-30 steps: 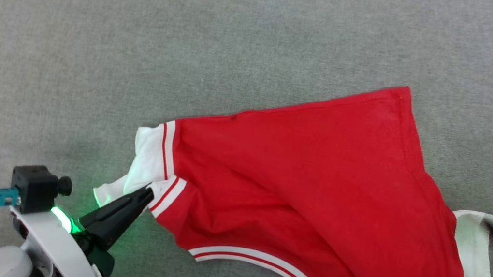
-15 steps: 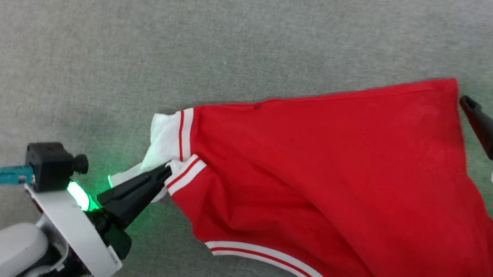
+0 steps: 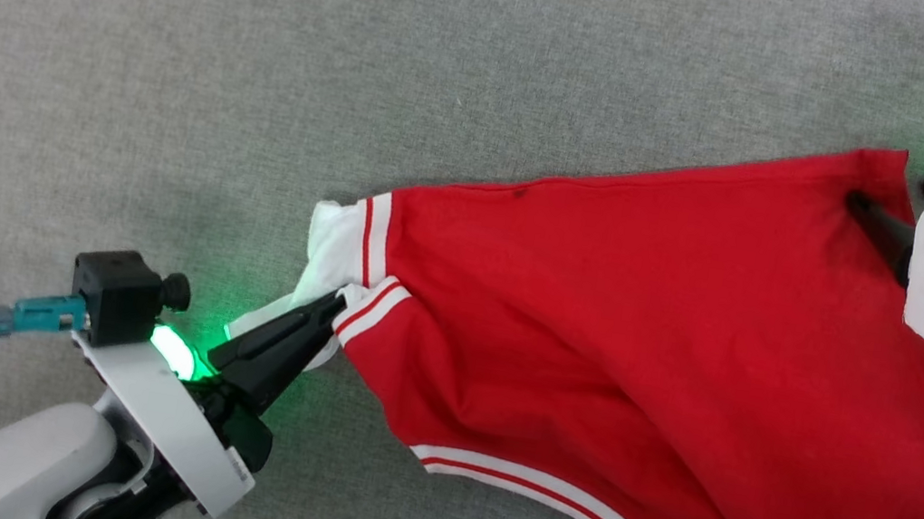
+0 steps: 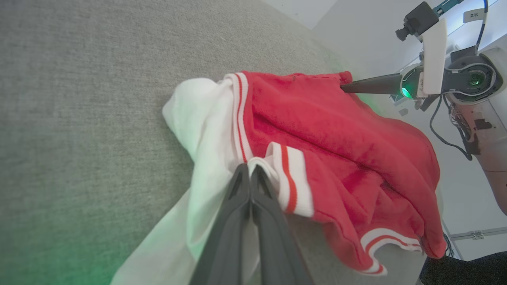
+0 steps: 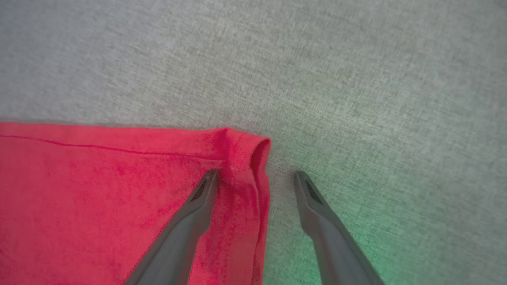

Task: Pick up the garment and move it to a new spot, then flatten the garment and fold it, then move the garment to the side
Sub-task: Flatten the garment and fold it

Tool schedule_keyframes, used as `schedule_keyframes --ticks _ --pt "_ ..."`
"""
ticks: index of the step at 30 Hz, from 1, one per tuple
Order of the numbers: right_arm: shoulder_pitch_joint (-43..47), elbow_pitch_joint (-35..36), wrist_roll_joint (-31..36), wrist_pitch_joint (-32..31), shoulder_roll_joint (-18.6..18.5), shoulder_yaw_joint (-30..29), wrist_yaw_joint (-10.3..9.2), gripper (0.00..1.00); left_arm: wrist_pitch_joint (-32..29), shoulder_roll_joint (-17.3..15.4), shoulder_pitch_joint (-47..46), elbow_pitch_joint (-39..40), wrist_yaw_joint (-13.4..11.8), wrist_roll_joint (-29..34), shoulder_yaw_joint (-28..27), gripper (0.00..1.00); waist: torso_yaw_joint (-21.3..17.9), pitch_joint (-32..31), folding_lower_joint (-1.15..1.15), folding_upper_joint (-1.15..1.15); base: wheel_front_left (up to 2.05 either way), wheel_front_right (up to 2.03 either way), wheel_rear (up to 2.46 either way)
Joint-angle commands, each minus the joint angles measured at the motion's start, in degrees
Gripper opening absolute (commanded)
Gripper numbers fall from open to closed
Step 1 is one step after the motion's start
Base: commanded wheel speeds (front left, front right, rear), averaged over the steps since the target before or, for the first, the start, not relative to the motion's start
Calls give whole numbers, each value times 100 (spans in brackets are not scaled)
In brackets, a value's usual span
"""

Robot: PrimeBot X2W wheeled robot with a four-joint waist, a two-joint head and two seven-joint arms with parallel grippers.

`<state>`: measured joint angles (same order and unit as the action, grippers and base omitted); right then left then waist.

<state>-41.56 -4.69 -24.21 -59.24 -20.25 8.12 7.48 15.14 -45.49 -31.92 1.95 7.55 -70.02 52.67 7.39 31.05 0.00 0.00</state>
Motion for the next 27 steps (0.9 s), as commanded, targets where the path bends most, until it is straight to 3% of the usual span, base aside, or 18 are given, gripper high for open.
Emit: schedule_keyframes --ticks 1,6,13,21,27 --pt "330 -332 -56 -57 143 169 2 0 -6 25 -28 -25 -14 -10 -1 0 0 -32 0 0 0 0 0" --pt "183 -309 -6 491 240 -91 2 0 -6 37 34 -94 -14 -22 -72 0 -32 -216 0 0 0 0 0" --pt "-287 -553 159 1568 649 -923 2 0 -6 -177 -374 -244 -15 112 -218 0 -113 -560 0 0 0 0 0" --pt "-1545 -1207 786 2774 1200 -2214 2 0 -99 -150 -2086 -803 -15 -174 -672 0 -368 -560 0 0 0 0 0" --pt "-2545 -1572 1231 3266 1333 -2782 2 0 -270 104 -3385 -1626 -15 -662 -1080 0 -534 -363 0 0 0 0 0"
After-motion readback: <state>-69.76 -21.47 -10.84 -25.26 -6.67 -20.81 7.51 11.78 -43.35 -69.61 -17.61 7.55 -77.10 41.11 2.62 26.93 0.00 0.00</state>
